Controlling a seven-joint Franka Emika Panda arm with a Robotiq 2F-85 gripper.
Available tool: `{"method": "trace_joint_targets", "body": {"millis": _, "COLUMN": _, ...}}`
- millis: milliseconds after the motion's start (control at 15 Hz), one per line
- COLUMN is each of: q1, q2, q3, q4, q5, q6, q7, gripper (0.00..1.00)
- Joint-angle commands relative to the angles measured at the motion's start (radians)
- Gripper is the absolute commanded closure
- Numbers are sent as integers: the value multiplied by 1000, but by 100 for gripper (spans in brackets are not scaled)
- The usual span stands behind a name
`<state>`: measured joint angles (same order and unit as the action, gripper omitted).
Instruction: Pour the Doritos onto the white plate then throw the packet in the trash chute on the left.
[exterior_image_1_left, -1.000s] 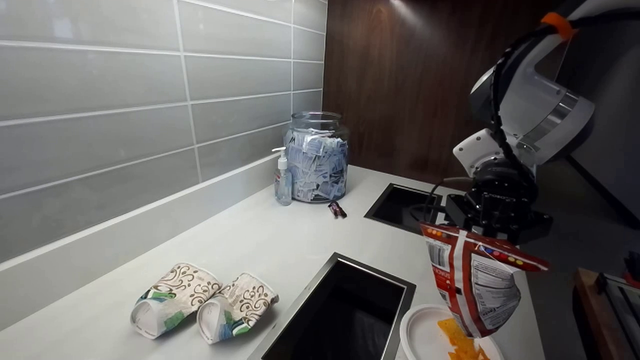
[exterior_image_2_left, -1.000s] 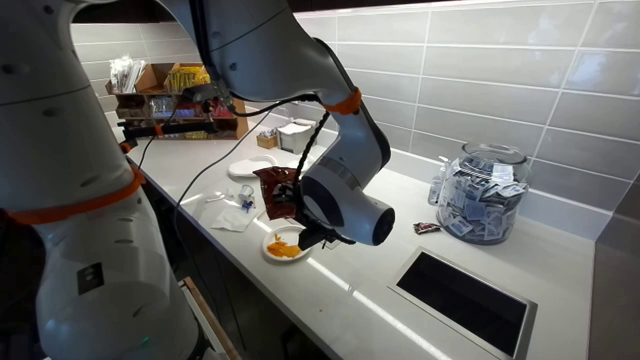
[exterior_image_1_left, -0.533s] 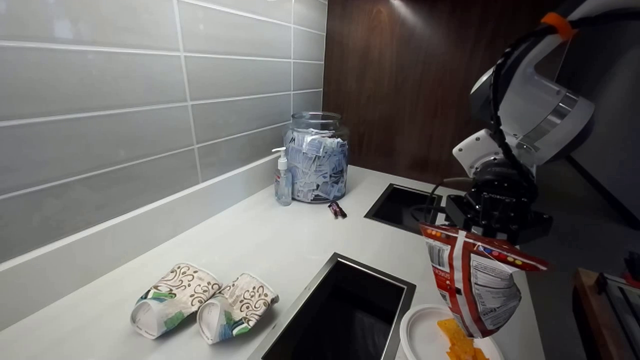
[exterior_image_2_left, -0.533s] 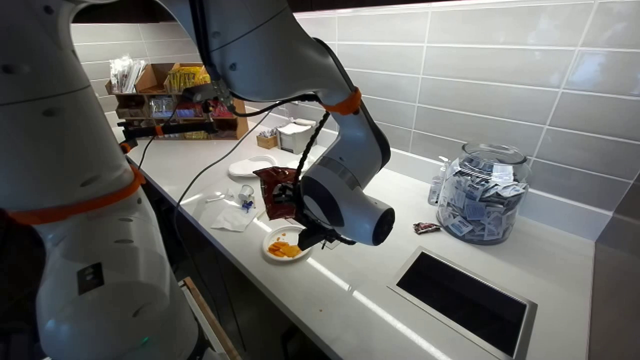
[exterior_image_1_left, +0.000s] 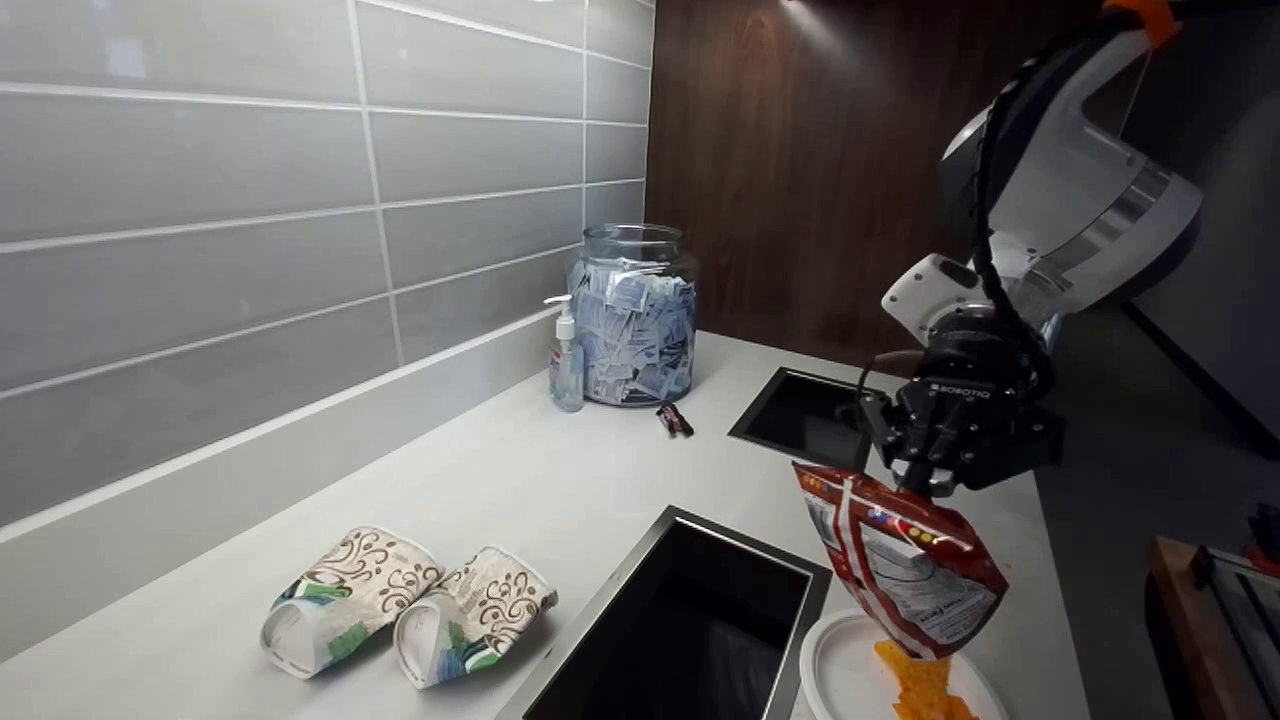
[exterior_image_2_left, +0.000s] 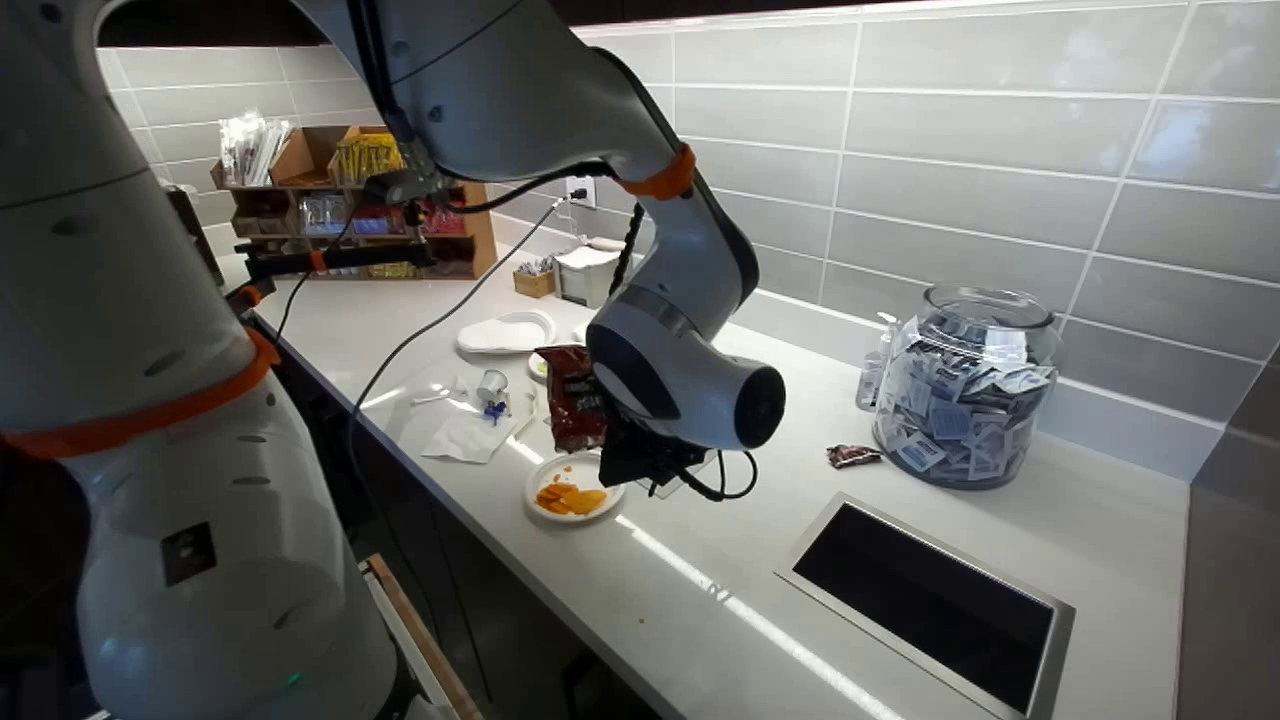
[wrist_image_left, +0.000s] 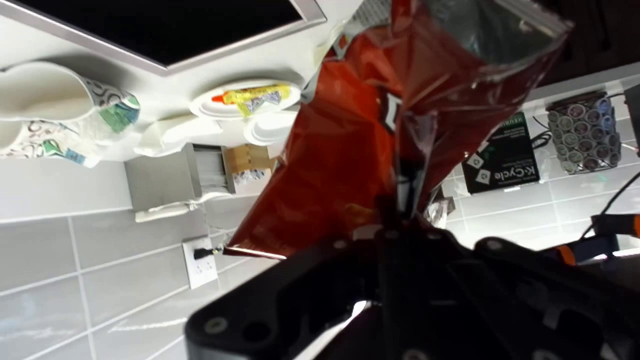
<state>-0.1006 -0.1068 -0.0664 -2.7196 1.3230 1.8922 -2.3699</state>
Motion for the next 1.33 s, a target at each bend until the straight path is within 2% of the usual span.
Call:
{"method": "trace_joint_targets", "body": {"millis": 0, "q1": 57, "q2": -98, "q3": 76, "q4": -14, "q5": -8, "q6": 197, "q7": 206, "gripper": 100}}
{"method": "trace_joint_targets", "body": {"millis": 333, "q1": 116, "q2": -157, "q3": 177, "q4": 7, "q5": -97, "q6": 427, "q7": 481, "gripper": 100}}
{"method": "trace_joint_targets", "body": {"millis": 600, "q1": 145, "q2": -182, "q3": 226, "q4": 21, "q5": -258, "q6": 546, "q7": 738, "gripper": 100}}
{"method": "trace_joint_targets", "body": {"millis": 933, "q1": 174, "q2": -185, "q3": 226, "q4": 46, "q5": -481, "q6": 562, "q7": 994, "gripper": 100}}
{"method": "trace_joint_targets", "body": {"millis": 1267, "q1": 200, "q2": -154, "q3": 206, "q4": 80, "q5": -639, "q6": 587, "q7": 1131, "gripper": 100}}
